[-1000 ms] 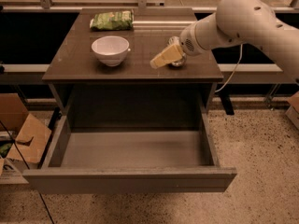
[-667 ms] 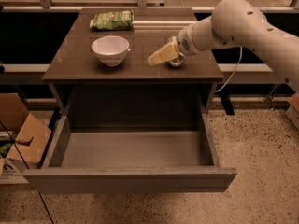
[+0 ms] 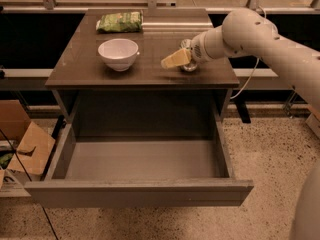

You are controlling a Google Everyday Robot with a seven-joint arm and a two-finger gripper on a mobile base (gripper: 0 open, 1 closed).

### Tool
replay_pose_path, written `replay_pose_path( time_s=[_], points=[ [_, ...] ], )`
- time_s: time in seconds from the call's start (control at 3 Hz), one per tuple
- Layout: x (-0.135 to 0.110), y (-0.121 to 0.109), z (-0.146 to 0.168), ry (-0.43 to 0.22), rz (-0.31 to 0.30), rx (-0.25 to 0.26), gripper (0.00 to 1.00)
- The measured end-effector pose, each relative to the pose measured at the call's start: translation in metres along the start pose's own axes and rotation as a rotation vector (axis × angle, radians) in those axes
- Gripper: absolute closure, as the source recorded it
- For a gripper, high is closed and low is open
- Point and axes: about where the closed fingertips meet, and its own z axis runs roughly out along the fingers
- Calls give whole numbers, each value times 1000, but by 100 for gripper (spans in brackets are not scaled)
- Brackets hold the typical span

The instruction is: Place 7up can into top drawer

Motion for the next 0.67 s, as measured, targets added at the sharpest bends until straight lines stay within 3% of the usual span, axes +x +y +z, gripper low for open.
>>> replay_pose_path(
  time_s=[0.67],
  points=[
    [11, -13, 0, 24, 15, 37, 62]
  ],
)
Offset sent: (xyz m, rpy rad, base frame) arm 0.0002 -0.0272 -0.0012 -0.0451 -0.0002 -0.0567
